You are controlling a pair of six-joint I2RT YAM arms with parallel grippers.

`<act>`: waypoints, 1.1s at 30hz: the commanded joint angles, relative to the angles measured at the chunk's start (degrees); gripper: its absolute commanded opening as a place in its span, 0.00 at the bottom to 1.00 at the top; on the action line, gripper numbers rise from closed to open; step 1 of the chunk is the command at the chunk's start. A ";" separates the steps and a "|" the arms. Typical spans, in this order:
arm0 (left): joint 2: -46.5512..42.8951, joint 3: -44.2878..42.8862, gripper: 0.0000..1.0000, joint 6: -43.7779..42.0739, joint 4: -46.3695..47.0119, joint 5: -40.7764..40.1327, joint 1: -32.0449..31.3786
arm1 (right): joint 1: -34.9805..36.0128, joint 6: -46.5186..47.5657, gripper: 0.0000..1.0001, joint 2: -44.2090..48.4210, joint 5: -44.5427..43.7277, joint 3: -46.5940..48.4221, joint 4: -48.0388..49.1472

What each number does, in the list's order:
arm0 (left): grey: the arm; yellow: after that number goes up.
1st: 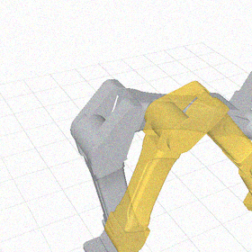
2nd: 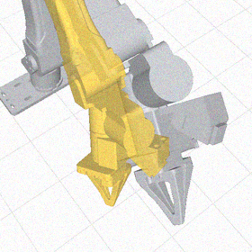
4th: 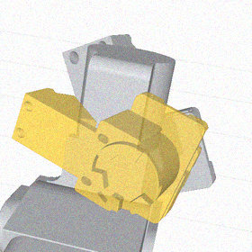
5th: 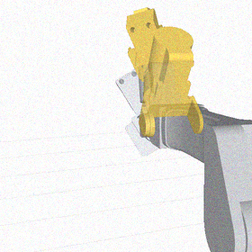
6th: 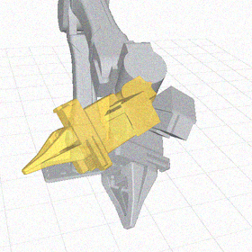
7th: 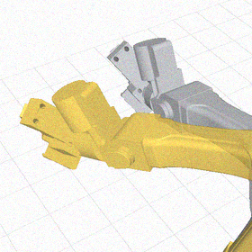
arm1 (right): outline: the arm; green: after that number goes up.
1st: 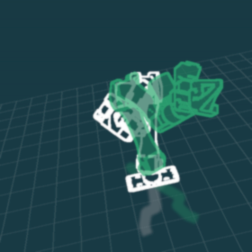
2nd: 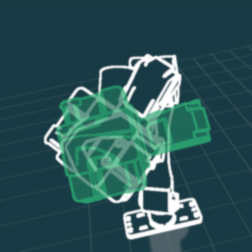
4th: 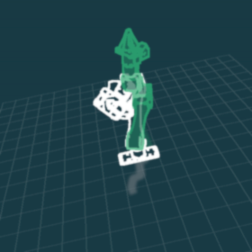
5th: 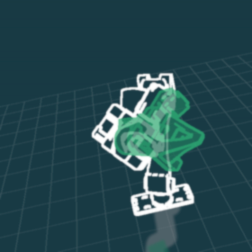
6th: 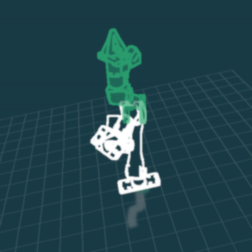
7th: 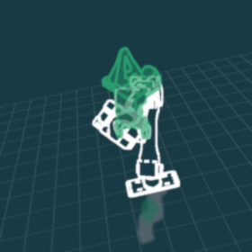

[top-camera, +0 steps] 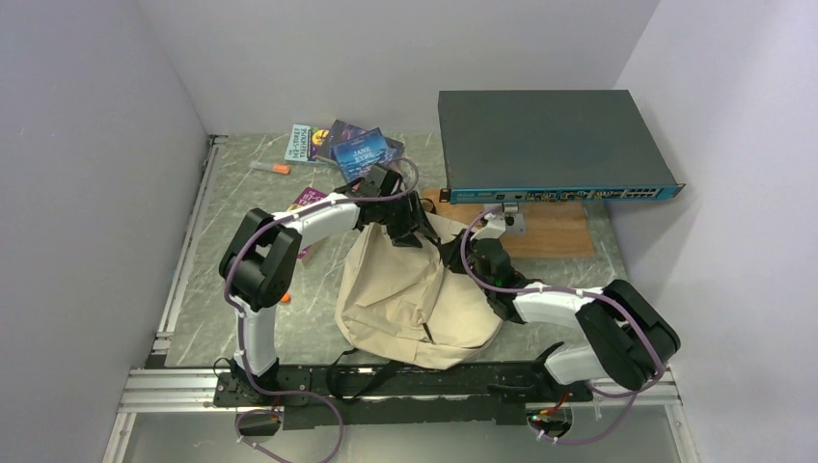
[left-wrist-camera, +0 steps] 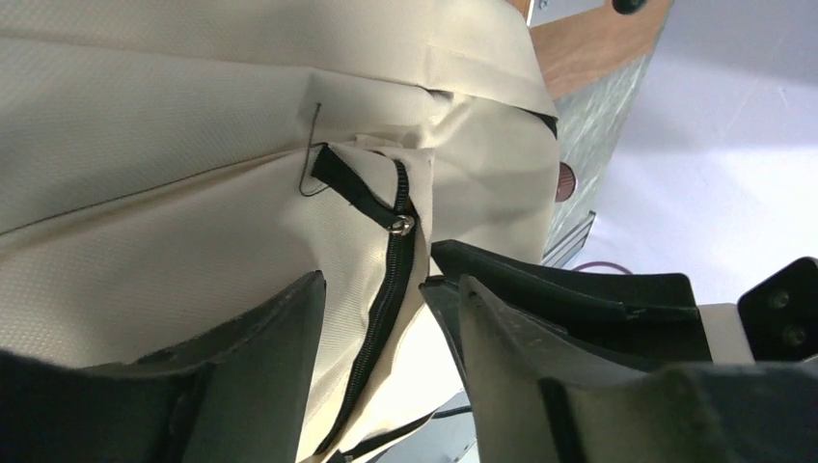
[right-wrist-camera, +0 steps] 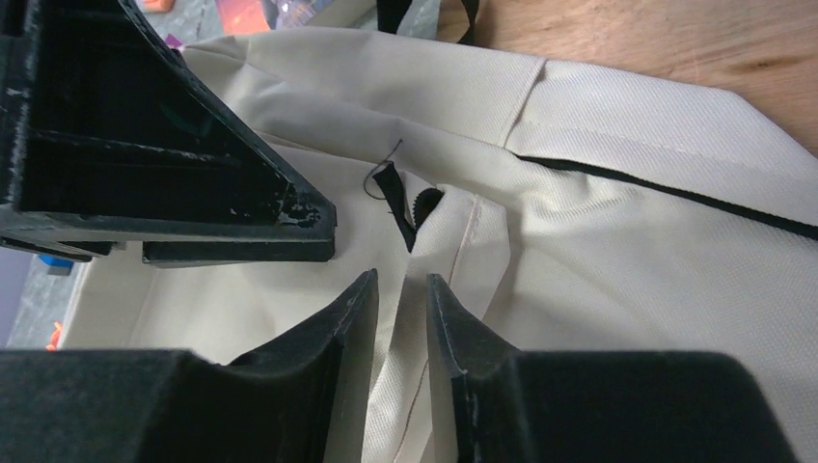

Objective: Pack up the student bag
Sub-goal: Unzip the student bag at the center of the board.

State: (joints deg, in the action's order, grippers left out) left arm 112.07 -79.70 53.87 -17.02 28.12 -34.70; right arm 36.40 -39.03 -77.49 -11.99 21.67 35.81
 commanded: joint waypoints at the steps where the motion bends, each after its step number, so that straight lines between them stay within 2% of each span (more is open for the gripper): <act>1: -2.32 0.82 0.67 0.17 1.53 -2.26 0.19 | -0.06 1.19 0.25 -0.53 -1.33 2.13 -0.60; 3: -1.26 -0.22 0.75 0.69 0.42 -2.05 0.49 | -0.02 1.56 0.22 -0.76 -1.34 2.47 -0.70; 6: 0.96 -2.99 0.78 1.64 -3.05 -3.36 0.62 | 0.07 2.11 0.25 -1.16 -1.38 3.07 -1.20; 9: 2.90 -6.37 0.76 2.85 -7.65 -5.50 0.60 | 0.41 2.53 0.30 -1.46 -2.07 3.37 -1.61; 17: 4.94 -9.69 0.67 5.44 -10.44 -9.29 -0.46 | 1.81 4.08 0.27 -3.99 -7.03 5.71 -5.42; 19: 5.30 -10.37 0.65 5.78 -11.02 -10.13 -1.05 | 2.19 4.45 0.21 -4.92 -7.20 6.43 -5.75; 23: 6.27 -11.22 0.63 7.00 -12.00 -10.31 -1.51 | 2.77 4.84 0.00 -4.32 -7.22 5.54 -3.77; 27: 6.56 -12.68 0.61 7.21 -14.46 -11.82 -1.43 | 2.79 7.19 0.00 -2.72 -6.22 4.05 -0.59; 33: 7.50 -14.33 0.49 6.99 -15.64 -11.67 -1.03 | 2.79 9.36 0.00 1.05 -4.59 -0.35 6.01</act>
State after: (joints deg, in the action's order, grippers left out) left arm 118.91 -91.20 60.66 -31.29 17.56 -35.99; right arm 38.96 -32.03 -79.81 -17.39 23.55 33.63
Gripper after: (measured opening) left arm 0.534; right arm 0.010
